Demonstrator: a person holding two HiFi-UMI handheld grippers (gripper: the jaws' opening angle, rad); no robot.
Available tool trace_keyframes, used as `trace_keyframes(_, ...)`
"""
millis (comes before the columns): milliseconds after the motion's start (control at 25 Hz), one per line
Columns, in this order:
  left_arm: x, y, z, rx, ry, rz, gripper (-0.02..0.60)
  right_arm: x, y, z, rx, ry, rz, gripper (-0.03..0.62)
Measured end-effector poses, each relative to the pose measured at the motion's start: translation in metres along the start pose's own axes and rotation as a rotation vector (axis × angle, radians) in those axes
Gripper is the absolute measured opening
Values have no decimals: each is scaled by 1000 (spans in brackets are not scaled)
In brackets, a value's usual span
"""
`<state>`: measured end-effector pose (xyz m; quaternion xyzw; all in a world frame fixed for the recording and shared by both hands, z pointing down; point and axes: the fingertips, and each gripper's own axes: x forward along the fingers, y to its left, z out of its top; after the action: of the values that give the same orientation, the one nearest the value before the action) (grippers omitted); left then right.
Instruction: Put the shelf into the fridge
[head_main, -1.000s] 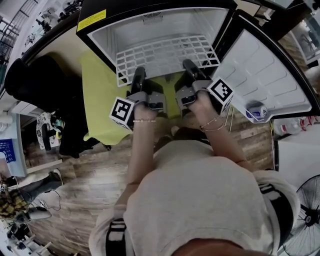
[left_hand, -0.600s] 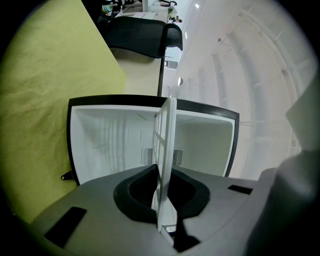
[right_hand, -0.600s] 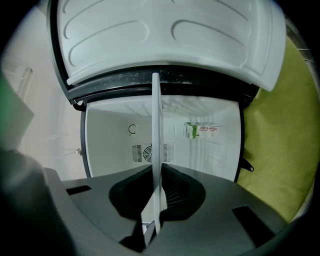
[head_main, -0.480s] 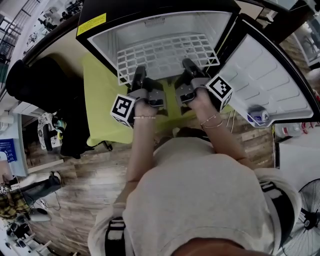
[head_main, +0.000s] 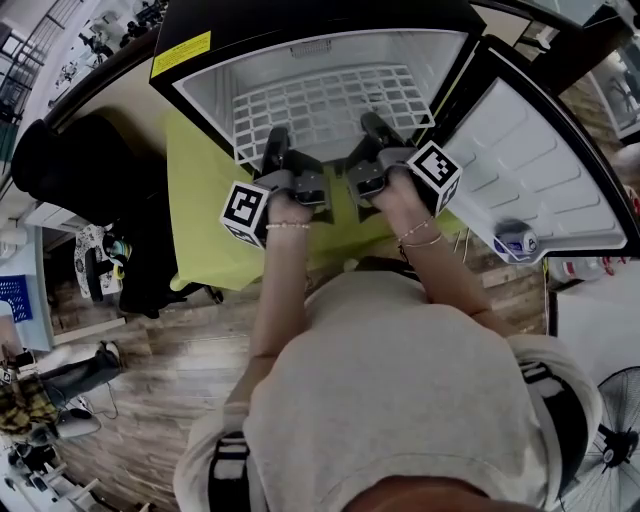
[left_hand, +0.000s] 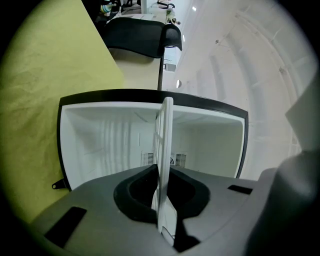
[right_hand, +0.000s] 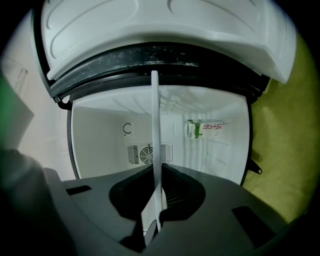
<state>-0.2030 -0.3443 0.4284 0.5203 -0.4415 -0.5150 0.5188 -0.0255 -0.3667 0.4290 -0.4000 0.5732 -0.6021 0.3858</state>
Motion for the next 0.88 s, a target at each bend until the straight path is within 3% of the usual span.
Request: trace_keyframes(880,48,5,13,67,-19,-25,29,52,0,10,-16,13,20,23)
